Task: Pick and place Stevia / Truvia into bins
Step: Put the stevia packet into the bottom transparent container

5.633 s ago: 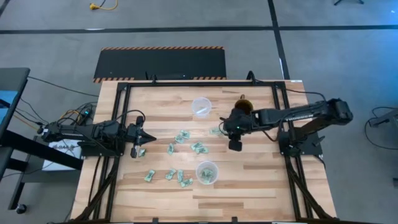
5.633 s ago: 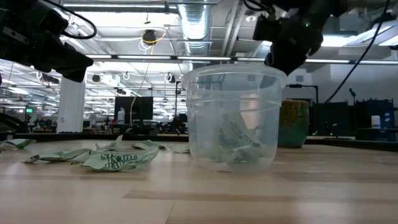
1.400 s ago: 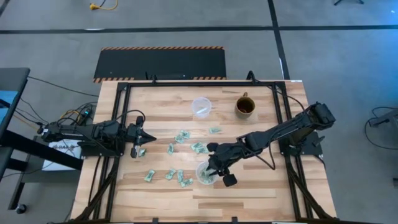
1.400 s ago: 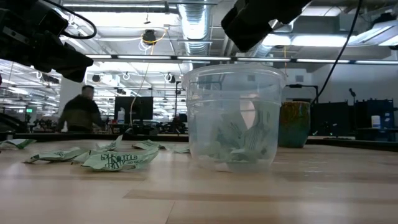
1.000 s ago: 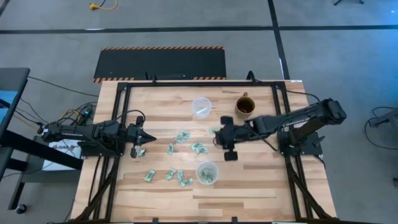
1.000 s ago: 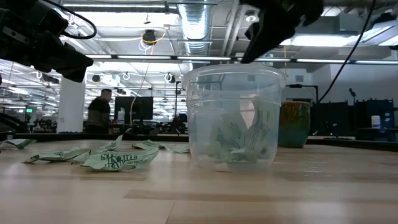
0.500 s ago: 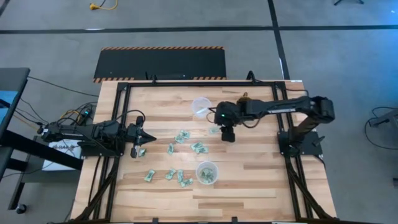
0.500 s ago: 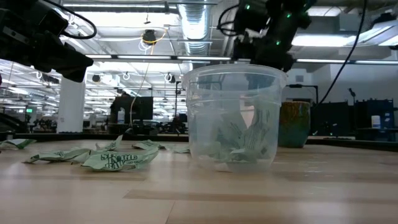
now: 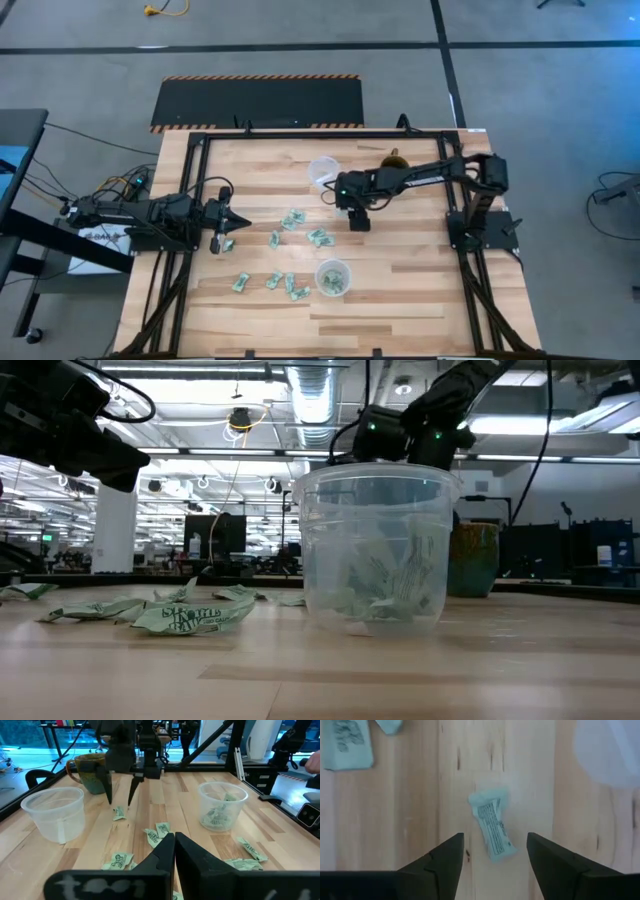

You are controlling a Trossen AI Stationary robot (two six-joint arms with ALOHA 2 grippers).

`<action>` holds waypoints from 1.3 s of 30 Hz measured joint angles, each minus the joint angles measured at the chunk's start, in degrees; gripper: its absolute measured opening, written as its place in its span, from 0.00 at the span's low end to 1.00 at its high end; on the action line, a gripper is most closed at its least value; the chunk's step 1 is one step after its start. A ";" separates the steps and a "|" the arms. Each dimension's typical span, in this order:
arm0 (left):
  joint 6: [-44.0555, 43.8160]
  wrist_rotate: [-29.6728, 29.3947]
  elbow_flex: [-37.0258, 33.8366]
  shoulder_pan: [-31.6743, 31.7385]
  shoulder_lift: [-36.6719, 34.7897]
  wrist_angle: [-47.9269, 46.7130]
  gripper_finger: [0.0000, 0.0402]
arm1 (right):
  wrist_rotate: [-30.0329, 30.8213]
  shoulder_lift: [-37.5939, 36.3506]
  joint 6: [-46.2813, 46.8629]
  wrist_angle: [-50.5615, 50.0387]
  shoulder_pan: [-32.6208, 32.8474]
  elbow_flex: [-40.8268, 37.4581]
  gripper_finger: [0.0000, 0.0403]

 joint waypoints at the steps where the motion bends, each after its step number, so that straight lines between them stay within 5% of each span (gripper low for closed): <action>1: 0.00 0.01 0.01 0.00 0.00 0.00 0.00 | 0.01 0.50 -0.30 0.02 0.00 0.00 0.52; 16: 0.00 0.02 0.01 0.00 0.01 0.01 0.00 | -0.11 3.84 0.96 2.03 0.24 0.09 0.49; 32: 0.00 0.02 0.01 0.00 0.01 0.02 0.00 | 0.34 3.88 2.76 1.54 1.61 0.07 0.03; 39: 0.00 0.02 0.01 0.00 0.01 0.01 0.00 | 7.39 4.05 2.79 -6.02 4.34 2.80 0.01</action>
